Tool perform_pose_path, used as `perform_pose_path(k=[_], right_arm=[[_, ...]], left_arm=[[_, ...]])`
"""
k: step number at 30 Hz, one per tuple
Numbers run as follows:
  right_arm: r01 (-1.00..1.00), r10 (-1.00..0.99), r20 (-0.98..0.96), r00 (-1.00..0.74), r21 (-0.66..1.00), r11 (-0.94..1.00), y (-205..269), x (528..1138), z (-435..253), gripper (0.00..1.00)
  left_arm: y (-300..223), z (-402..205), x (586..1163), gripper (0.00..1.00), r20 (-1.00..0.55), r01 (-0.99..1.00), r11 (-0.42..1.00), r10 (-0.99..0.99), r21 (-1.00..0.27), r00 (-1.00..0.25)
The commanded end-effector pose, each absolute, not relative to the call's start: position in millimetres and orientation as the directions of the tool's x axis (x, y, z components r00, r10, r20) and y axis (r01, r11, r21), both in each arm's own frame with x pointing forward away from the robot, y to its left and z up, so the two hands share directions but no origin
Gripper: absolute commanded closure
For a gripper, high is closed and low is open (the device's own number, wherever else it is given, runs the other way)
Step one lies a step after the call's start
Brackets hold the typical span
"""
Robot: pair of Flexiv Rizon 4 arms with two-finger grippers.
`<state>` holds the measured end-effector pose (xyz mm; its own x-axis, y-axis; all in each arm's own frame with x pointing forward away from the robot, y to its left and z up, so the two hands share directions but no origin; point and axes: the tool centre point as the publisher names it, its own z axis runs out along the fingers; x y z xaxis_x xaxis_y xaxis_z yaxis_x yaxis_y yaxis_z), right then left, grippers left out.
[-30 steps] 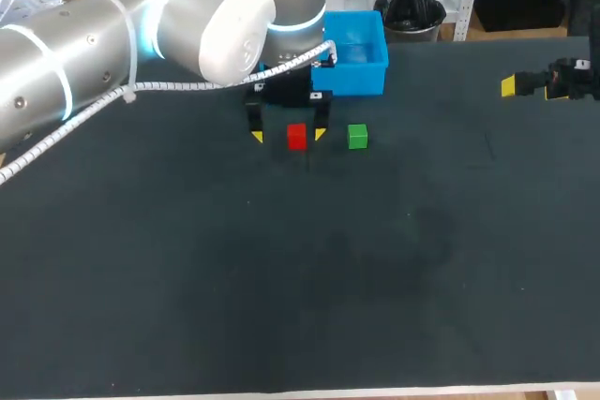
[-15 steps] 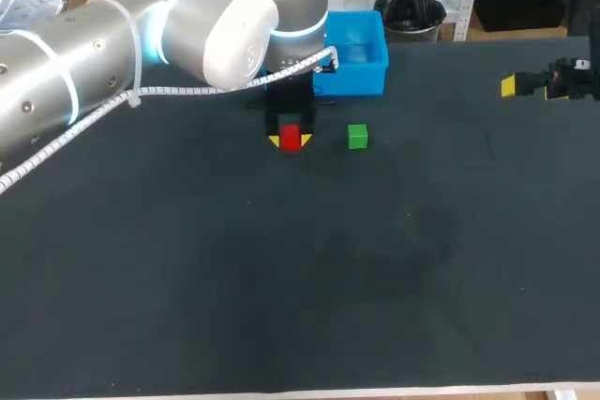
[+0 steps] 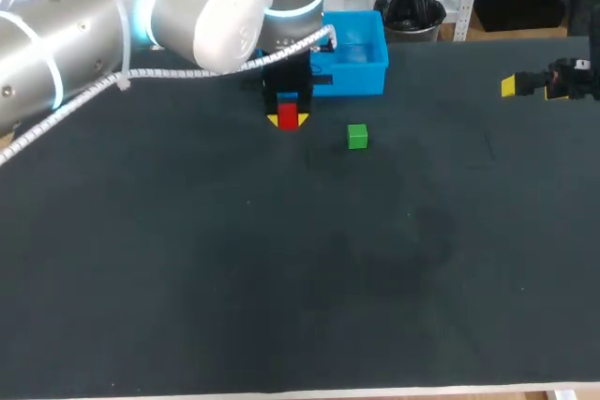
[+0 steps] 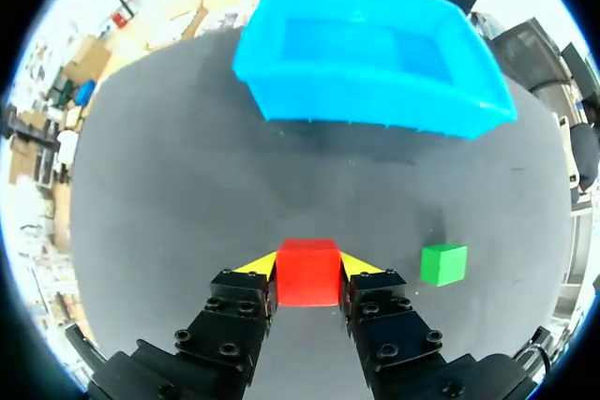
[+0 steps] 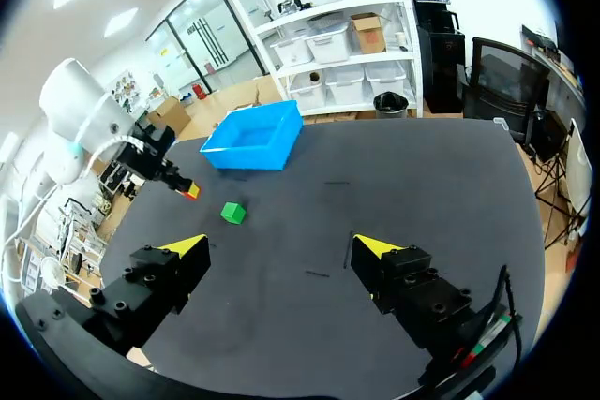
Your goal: Use the left arm to pick the red cube and place it into the blue plastic box first, then use the right arm to grasp the green cube and put it into the same blue plastic box after the first action is fully finished.
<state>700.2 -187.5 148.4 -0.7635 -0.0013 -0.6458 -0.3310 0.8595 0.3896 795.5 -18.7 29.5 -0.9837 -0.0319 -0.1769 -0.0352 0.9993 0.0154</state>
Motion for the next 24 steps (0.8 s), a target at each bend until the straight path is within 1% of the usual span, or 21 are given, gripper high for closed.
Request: perform_pose_path(k=[1,24], right_arm=[[-0.326,-0.001,-0.644,-0.765,0.386,0.863,-186.4,699.7,149.5,0.0],[-0.326,-0.001,-0.644,-0.765,0.386,0.863,-186.4,699.7,149.5,0.0]], left_arm=[[-10.5,42.9,788.4,1.0,-0.199,-0.031,0.999,-0.032,-0.007,-0.979],[-25.7,121.0,846.0,1.0,-0.355,-0.034,0.987,-0.088,-0.157,-0.931]])
